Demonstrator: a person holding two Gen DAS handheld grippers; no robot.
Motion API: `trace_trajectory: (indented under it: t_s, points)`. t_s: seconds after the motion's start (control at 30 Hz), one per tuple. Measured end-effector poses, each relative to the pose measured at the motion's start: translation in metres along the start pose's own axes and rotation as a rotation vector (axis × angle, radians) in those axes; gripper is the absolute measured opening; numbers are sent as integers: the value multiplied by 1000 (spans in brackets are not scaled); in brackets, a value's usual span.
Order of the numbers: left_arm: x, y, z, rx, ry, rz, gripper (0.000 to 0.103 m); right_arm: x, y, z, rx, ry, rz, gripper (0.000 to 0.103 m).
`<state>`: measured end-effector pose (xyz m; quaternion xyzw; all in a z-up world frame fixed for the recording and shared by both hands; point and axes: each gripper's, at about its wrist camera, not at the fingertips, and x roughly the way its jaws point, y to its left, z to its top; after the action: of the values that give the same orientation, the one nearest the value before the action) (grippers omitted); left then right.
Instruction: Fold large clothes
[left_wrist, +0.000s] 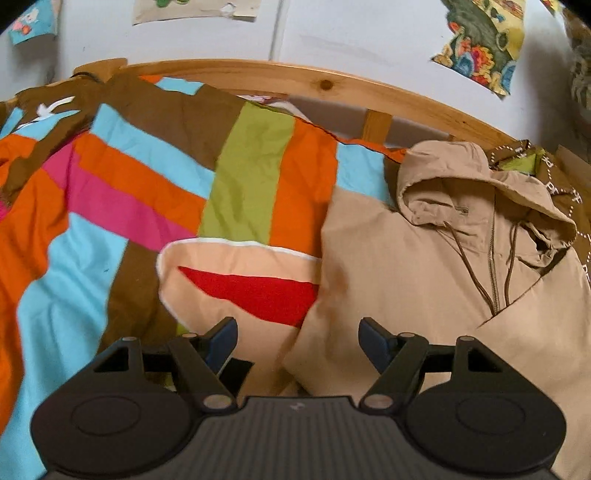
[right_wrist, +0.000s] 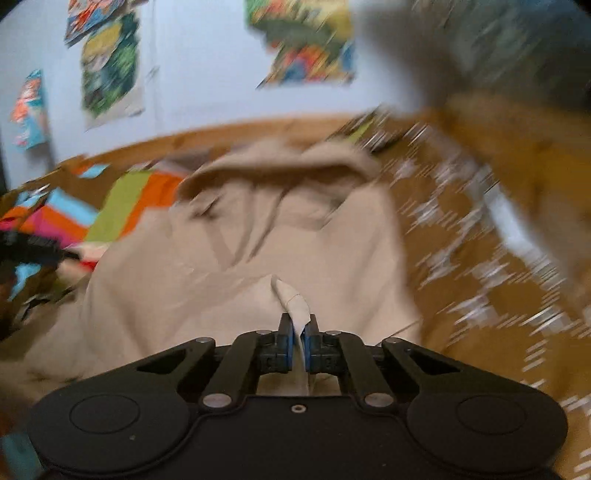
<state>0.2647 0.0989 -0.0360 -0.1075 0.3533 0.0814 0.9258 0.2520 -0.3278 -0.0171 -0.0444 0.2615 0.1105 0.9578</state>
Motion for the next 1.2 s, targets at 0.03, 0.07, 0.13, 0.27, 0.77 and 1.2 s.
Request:
trace_trajectory:
  t_s: [0.03,0.07,0.13,0.27,0.77,1.2]
  points:
    - [3,-3,-1,8,6,3,77,-1,-2,0,-40,-9,-47,5]
    - [8,-7,-3,17,14,18,77,3,-5,-2,-61,16,-76,5]
    - [23,-13,-7,40,52,50,76,17,-13,-11,-27,77,-90,6]
    - [55,-13,-18,61,141,89,67,39,-15,-36,-29,169,-152,16]
    - [12,2,-26,85,113,31,78,-4,0,-51,-97,180,-57,68]
    - [-108,75,-97,171,295,-120,89,-75,69,-54,-318,276,359,87]
